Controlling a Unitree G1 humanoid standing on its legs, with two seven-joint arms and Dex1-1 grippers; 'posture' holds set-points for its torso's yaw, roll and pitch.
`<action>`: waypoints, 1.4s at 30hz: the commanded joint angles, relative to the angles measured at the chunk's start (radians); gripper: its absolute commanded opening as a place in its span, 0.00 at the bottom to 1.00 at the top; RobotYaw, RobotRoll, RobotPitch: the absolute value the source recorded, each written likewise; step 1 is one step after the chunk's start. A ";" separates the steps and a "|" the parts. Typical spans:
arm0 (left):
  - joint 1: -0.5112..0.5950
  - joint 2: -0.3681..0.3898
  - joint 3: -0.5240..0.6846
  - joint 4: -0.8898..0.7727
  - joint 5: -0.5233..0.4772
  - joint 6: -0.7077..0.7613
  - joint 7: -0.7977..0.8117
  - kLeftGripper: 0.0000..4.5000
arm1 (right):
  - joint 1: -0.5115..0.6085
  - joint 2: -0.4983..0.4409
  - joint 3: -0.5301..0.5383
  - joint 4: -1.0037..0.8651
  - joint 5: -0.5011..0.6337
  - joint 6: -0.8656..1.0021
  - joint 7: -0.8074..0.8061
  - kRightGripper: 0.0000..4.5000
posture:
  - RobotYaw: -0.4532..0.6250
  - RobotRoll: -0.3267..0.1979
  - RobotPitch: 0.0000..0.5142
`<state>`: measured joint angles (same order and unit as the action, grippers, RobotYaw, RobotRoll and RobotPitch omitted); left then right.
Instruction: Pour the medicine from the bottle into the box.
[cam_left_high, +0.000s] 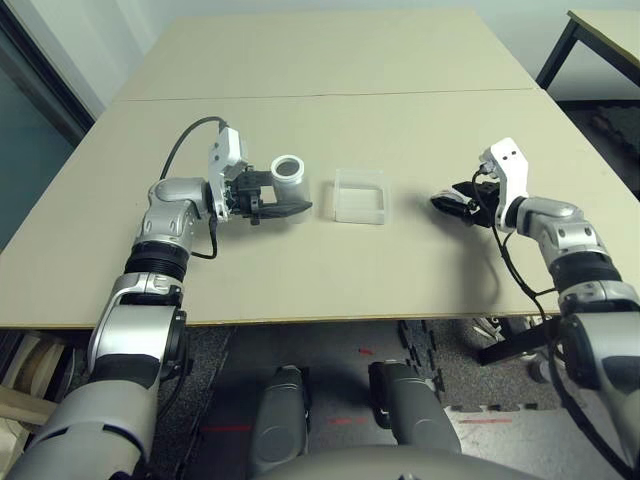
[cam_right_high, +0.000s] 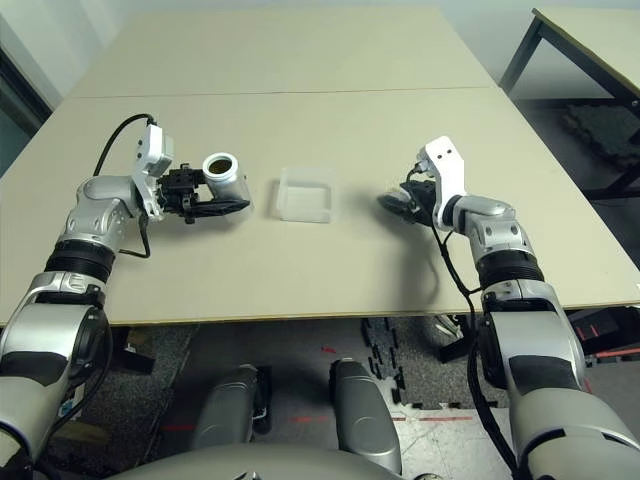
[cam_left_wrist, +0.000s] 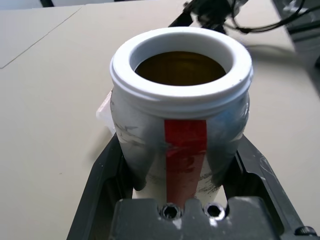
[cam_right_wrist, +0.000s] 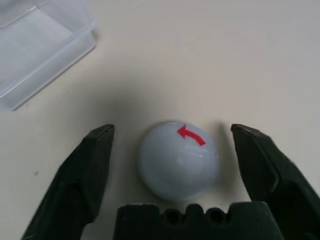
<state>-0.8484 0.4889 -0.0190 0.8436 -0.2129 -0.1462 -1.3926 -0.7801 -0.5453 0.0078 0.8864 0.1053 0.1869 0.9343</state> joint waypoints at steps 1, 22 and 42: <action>-0.036 -0.004 -0.021 0.040 0.059 -0.057 0.051 0.56 | -0.022 -0.034 0.032 -0.069 -0.012 0.034 0.092 1.00 | 0.33 0.62 0.23; -0.534 -0.121 -0.671 0.390 1.004 -0.444 0.913 0.56 | -0.001 -0.106 0.016 -0.380 0.070 0.215 0.234 1.00 | 0.31 0.62 0.22; -0.704 -0.297 -1.011 0.532 1.364 -0.420 1.134 0.56 | 0.083 -0.122 -0.030 -0.524 0.153 0.304 0.165 1.00 | 0.25 0.62 0.19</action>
<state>-1.5375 0.1886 -1.0275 1.3583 1.1448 -0.5606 -0.2595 -0.6930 -0.6567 -0.0118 0.3727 0.2490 0.4846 1.1042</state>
